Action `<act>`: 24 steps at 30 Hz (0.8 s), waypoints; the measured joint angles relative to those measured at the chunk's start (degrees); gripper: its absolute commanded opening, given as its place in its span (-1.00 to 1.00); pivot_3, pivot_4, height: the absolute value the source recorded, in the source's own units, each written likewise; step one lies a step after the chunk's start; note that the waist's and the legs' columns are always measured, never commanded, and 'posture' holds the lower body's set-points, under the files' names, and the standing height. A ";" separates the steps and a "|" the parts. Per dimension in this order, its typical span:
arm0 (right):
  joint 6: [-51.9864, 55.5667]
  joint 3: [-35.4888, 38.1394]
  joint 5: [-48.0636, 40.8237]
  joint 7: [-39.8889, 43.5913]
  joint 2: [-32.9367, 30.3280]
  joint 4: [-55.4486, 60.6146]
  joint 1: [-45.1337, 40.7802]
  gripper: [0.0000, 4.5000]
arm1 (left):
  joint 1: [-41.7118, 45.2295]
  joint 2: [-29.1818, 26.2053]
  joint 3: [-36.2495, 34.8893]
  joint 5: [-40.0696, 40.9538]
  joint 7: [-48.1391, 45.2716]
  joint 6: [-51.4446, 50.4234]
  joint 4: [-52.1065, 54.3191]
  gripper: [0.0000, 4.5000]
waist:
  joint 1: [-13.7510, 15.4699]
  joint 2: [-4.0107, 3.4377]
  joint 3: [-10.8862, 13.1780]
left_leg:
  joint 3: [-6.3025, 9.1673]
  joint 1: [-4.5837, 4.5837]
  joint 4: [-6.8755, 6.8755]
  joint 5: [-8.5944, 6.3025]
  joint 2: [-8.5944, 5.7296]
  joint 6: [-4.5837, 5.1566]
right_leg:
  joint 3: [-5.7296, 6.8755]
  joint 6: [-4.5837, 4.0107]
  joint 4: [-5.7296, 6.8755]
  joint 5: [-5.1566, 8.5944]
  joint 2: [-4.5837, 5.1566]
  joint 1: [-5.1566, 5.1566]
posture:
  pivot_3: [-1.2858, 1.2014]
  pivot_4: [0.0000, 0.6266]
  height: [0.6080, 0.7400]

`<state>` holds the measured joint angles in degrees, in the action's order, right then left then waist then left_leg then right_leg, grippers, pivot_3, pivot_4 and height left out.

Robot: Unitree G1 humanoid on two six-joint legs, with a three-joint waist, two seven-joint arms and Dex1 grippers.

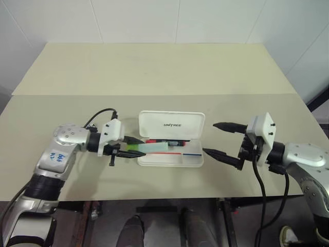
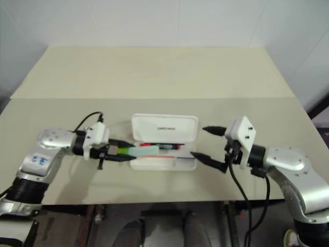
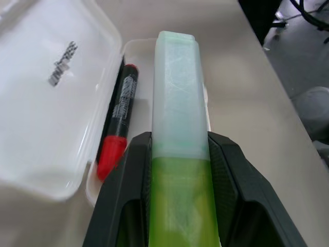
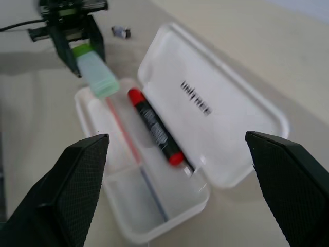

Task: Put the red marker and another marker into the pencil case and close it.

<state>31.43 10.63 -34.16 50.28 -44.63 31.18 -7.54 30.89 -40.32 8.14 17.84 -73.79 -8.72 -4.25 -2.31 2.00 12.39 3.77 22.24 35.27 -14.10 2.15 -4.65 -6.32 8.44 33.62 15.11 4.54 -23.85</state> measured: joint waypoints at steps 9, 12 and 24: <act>1.44 3.64 -1.63 -2.62 -0.67 5.68 5.13 1.00 | 2.92 4.06 3.78 -3.90 0.05 1.89 -3.29 -0.53 | 0.19 0.00 0.00 | 0.00 -0.02 0.21 0.00 0.00 0.01 | 0.00 -0.01 0.01 0.01 0.00 0.08 | 0.03 -0.52 1.00; 2.09 3.69 -2.26 -3.86 -0.65 7.17 6.01 1.00 | 2.81 4.30 4.25 -4.78 0.59 1.63 -3.29 -0.53 | 0.41 0.00 0.00 | 0.00 -0.01 0.28 0.01 0.00 0.01 | -0.01 -0.01 -0.01 0.01 0.00 0.10 | 0.03 -0.52 1.00; 2.39 3.89 -3.54 -6.46 -0.66 8.24 6.30 1.00 | 1.76 5.57 5.87 -6.05 2.49 -1.60 -0.86 -0.53 | 0.61 0.00 0.00 | 0.00 -0.01 0.38 0.00 0.00 0.02 | -0.01 0.00 -0.11 -0.01 0.00 0.20 | 0.03 -0.52 1.00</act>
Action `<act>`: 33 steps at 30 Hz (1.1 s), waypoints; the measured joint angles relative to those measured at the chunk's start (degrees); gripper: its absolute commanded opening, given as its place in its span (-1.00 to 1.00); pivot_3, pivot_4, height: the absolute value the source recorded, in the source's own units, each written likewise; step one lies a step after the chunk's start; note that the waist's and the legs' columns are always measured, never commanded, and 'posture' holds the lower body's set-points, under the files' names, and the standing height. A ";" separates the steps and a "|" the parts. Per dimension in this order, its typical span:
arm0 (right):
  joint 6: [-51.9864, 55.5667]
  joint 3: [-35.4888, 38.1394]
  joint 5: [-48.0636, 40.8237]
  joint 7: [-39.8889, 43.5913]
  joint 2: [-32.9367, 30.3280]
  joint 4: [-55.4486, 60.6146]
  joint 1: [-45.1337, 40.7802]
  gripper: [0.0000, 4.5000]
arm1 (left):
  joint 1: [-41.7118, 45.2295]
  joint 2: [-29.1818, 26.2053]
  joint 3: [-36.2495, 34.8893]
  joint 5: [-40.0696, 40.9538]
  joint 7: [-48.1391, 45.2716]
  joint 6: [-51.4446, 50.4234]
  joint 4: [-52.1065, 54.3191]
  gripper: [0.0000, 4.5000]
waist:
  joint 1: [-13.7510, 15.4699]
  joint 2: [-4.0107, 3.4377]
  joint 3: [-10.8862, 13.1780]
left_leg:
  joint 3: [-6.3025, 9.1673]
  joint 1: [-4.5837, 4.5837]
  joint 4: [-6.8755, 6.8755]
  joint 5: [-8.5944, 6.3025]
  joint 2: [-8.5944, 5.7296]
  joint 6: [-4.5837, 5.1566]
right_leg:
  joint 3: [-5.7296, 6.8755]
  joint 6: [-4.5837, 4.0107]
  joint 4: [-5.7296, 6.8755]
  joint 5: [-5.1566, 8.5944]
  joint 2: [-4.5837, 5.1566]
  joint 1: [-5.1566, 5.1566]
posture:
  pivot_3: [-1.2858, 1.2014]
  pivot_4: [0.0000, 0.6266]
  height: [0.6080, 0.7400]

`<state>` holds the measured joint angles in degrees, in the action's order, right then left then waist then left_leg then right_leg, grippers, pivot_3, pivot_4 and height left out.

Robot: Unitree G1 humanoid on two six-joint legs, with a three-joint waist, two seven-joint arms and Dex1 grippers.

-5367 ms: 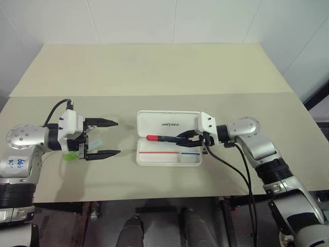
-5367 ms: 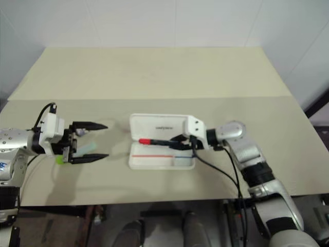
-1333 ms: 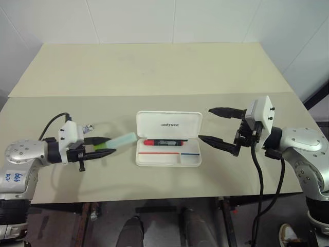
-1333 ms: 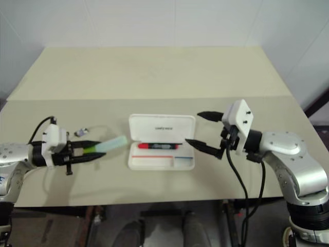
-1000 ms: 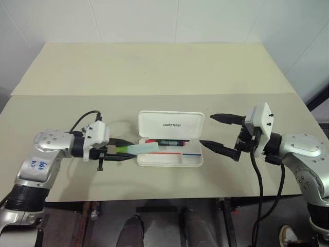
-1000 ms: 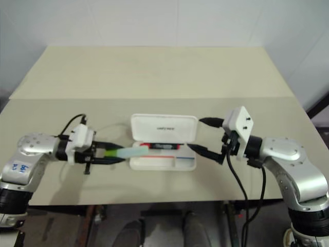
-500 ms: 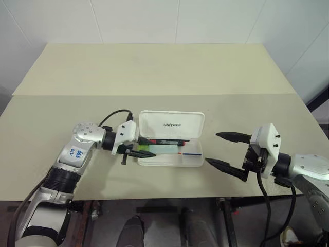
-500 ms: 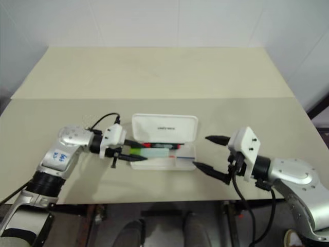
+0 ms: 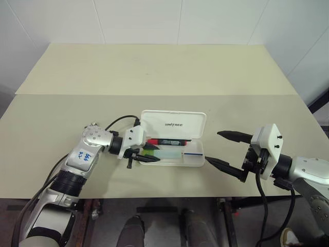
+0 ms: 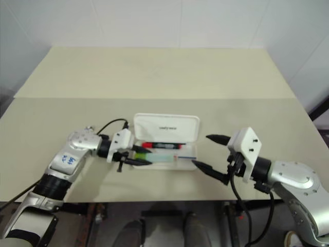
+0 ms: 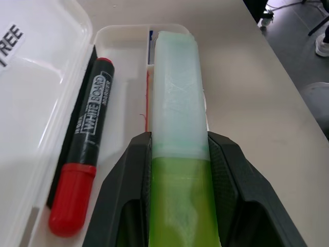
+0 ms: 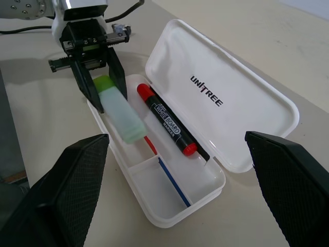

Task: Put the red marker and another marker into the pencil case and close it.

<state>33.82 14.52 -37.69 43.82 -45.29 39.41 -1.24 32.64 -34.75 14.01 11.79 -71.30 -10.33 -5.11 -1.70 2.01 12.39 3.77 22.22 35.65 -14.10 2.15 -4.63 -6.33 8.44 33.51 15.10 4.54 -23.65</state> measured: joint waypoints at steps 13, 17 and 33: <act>0.07 -0.02 -0.22 -1.56 0.00 0.76 -0.98 1.00 | 2.38 0.44 1.84 -3.47 0.16 -0.48 -2.09 -0.53 | 0.03 0.00 0.00 | 0.00 0.00 0.01 0.00 0.00 0.00 | 0.00 0.00 -0.02 0.00 0.00 0.00 | 0.03 -0.52 1.00; 0.07 -0.02 -0.26 -1.95 0.01 0.79 -0.99 1.00 | 2.82 0.63 1.87 -3.87 0.11 -0.35 -2.45 -0.53 | 0.05 0.00 0.00 | 0.00 0.01 0.01 0.00 0.00 0.01 | 0.00 0.00 -0.02 0.00 0.00 0.00 | 0.03 -0.52 1.00; -0.07 -0.69 -0.40 -2.15 0.05 0.60 -2.94 1.00 | 4.37 0.60 2.09 -3.88 -2.82 -1.34 -2.55 0.22 | 0.03 0.00 0.00 | 0.00 0.01 0.00 -0.01 0.00 0.01 | 0.00 0.00 -0.03 0.00 0.00 0.00 | 0.03 -0.52 1.00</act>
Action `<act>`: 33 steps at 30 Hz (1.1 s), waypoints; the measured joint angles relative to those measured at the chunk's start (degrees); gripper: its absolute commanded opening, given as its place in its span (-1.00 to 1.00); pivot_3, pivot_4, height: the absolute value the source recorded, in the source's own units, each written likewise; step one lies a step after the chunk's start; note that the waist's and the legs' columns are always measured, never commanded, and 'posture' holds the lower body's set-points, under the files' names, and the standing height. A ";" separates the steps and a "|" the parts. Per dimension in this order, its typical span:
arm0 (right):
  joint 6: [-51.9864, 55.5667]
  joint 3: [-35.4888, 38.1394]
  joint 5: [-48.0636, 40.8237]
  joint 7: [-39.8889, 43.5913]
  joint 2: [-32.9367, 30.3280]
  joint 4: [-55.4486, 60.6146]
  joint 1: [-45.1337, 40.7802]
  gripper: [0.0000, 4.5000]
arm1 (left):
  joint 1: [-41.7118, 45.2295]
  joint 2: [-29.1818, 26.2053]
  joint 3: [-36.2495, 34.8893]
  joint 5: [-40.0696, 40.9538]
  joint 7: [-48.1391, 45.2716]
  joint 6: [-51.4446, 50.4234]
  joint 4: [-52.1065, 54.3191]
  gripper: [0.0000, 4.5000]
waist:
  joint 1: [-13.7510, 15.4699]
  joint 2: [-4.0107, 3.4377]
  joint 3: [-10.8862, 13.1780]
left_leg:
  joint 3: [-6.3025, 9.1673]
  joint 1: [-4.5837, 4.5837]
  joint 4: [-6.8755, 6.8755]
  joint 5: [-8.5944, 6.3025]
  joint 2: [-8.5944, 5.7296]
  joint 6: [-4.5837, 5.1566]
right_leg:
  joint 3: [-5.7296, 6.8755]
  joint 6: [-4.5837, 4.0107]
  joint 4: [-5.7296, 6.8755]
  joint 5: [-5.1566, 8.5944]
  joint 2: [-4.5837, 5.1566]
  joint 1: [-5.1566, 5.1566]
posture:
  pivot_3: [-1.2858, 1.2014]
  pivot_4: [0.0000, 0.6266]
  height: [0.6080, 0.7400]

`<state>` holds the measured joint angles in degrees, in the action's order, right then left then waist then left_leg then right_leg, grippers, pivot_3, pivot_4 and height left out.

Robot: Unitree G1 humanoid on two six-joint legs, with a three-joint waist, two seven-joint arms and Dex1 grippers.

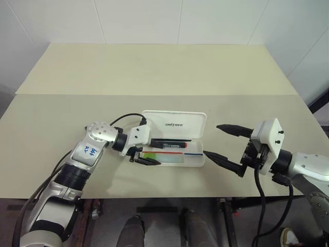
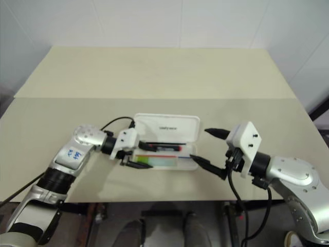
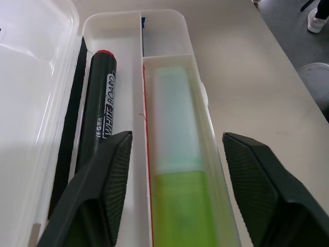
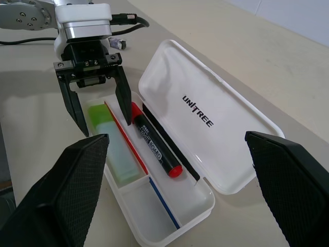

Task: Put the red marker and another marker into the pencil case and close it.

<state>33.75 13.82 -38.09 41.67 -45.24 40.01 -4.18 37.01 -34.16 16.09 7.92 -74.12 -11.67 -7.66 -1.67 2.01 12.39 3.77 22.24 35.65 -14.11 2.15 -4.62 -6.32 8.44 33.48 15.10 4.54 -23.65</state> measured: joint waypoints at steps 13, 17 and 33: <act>-0.09 -1.04 0.38 0.02 0.48 -1.15 -0.58 1.00 | -4.17 -1.67 -4.95 6.58 -0.86 -3.64 6.38 0.59 | -0.24 0.00 0.00 | 0.00 -0.02 -0.02 0.00 0.00 0.00 | -0.01 0.00 0.02 0.00 0.00 -0.01 | 0.03 -0.52 1.00; -0.16 -2.34 0.38 0.13 0.78 -1.67 -1.74 1.00 | -9.57 -4.59 -8.36 9.77 -0.92 -5.64 11.15 0.98 | -0.42 0.00 0.00 | 0.00 -0.03 -0.04 0.00 0.01 0.00 | -0.01 -0.01 0.02 0.01 0.00 -0.01 | 0.03 -0.52 1.00; -2.65 -7.05 2.18 3.84 1.80 -7.53 -7.21 1.00 | -26.96 -7.32 -39.22 16.39 16.71 -2.38 8.40 0.98 | -0.34 0.01 -0.01 | 0.01 -0.04 -0.04 -0.01 0.01 -0.01 | 0.01 -0.03 -0.03 0.00 0.01 -0.02 | 0.03 -0.52 1.00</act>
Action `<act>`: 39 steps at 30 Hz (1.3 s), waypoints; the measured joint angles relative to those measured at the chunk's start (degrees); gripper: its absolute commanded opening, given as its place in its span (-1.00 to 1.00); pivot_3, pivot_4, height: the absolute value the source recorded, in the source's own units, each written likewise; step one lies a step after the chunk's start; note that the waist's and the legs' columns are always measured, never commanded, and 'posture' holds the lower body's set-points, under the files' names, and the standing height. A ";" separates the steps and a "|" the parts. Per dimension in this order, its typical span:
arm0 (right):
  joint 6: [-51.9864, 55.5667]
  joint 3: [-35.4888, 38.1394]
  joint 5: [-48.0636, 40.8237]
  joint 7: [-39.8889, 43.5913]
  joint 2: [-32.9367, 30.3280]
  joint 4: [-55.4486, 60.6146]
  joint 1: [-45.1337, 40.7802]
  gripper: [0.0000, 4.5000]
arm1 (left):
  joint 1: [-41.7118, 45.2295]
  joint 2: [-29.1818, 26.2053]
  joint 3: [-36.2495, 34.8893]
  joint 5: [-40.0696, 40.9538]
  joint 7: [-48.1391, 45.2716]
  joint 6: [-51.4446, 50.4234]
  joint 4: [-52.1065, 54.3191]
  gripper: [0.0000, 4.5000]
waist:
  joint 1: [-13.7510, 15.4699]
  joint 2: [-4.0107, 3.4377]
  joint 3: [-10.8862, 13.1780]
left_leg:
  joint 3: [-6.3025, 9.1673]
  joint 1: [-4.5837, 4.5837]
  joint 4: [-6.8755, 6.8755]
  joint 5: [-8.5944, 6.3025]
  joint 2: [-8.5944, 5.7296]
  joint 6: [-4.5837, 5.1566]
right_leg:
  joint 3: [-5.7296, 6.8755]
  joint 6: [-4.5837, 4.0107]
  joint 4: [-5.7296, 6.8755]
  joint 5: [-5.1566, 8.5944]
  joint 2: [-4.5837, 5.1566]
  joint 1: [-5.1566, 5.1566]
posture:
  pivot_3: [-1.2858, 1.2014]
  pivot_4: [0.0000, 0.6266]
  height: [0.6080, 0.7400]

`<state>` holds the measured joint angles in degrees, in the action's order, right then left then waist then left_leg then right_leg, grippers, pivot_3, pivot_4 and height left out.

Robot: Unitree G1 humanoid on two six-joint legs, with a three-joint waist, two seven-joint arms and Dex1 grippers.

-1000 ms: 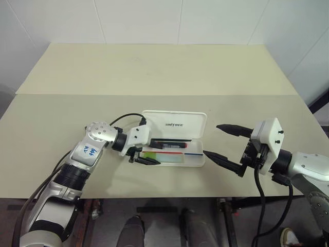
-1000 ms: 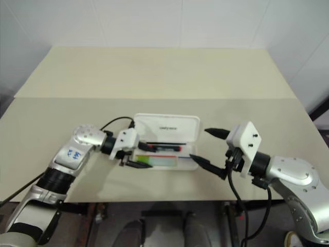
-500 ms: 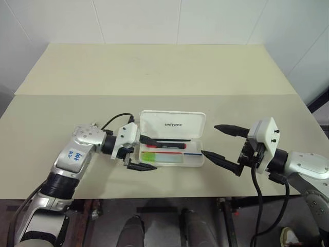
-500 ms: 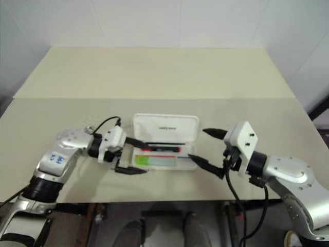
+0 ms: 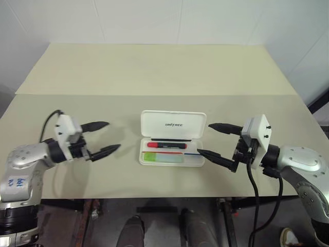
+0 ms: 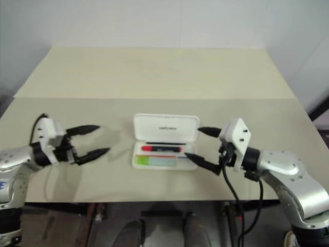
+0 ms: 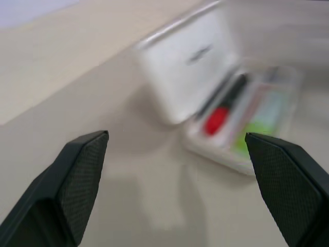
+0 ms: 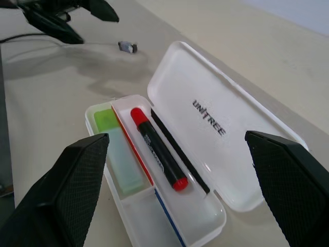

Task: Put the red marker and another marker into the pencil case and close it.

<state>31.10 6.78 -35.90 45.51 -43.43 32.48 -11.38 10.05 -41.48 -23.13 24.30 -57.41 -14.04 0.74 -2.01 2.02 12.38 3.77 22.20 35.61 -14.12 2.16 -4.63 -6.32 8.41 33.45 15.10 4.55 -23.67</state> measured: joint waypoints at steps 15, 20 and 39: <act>0.02 0.17 0.53 0.98 0.16 -0.97 -0.71 1.00 | 10.09 0.58 2.10 -7.61 12.94 7.76 -23.99 0.98 | 0.32 0.02 -0.02 | 0.00 0.01 -0.05 -0.02 0.00 -0.03 | 0.02 0.01 -0.03 -0.01 0.01 0.00 | 0.03 -0.52 1.00; 0.24 0.48 0.53 0.51 0.16 -0.65 -0.42 1.00 | 13.75 1.85 6.04 -10.06 13.48 10.45 -30.25 0.98 | 0.26 0.03 -0.02 | 0.00 0.00 -0.09 -0.02 0.00 -0.03 | 0.03 0.01 0.01 -0.01 0.00 -0.01 | 0.03 -0.52 1.00; 0.89 1.87 0.01 -0.31 -0.97 1.21 0.72 1.00 | 22.42 3.60 10.74 -12.48 13.40 18.09 -45.76 -0.31 | 0.30 0.05 -0.03 | 0.00 -0.07 -0.03 0.04 0.00 -0.02 | 0.03 0.02 0.10 -0.08 0.00 0.03 | 0.03 -0.52 1.00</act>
<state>31.99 8.65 -35.89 45.20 -44.40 33.69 -10.66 32.47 -37.87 -12.38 11.82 -44.01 4.05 -45.02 -1.71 2.06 12.35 3.77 22.12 35.58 -14.08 2.16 -4.65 -6.28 8.43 33.54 15.02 4.55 -23.64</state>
